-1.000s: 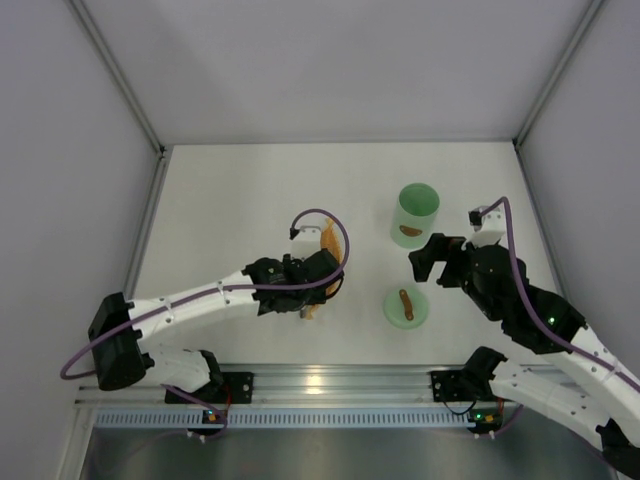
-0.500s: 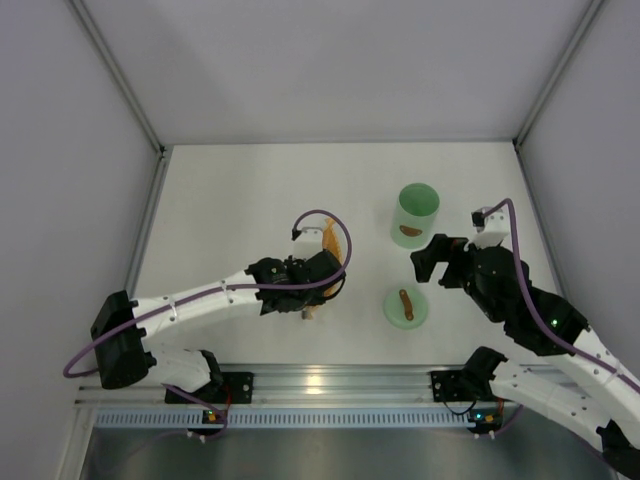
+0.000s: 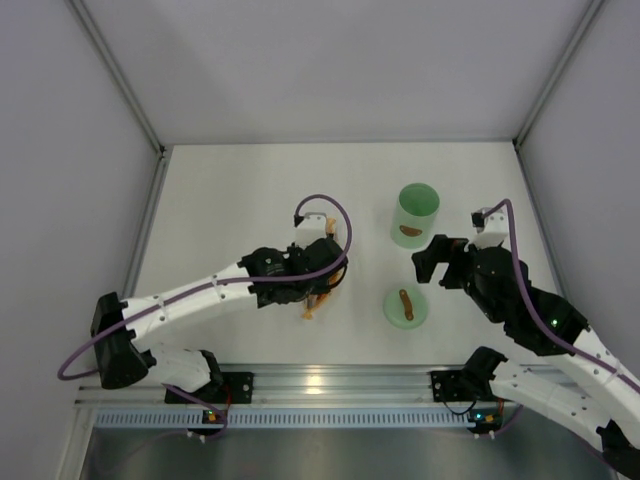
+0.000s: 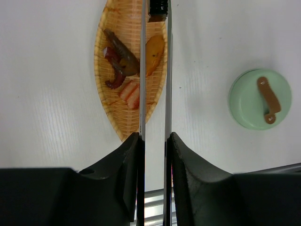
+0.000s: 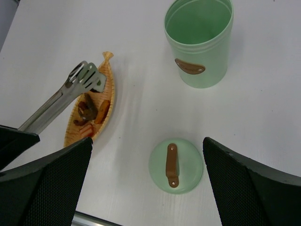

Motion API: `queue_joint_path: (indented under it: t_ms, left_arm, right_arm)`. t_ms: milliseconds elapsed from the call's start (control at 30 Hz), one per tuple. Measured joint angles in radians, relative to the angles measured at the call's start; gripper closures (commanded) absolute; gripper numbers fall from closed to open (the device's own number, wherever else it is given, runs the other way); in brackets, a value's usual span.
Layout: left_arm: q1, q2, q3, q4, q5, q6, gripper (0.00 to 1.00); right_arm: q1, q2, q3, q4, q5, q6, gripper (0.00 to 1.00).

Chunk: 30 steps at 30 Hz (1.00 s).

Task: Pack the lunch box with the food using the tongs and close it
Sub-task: Pick up the fake food from the plate, then place the fake food in the packing box.

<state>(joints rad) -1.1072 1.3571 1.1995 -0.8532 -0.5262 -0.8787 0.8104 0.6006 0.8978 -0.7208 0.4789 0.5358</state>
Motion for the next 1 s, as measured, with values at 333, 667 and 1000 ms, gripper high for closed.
queue_joint_path:
  t_ms: [333,667,1000]
  left_arm:
    - [0.000,0.098,0.245,-0.001,0.000,0.097,0.84]
    - [0.000,0.277,0.480,0.082,0.028,0.204,0.82]
    - [0.000,0.376,0.526,0.194,0.044,0.263,0.81]
  right_arm:
    - [0.000,-0.005,0.054,-0.045,0.050,0.001,0.01]
    - [0.000,-0.049,0.086,-0.117,0.107,0.034,0.00]
    - [0.000,-0.080,0.109,-0.196,0.137,0.044,0.00]
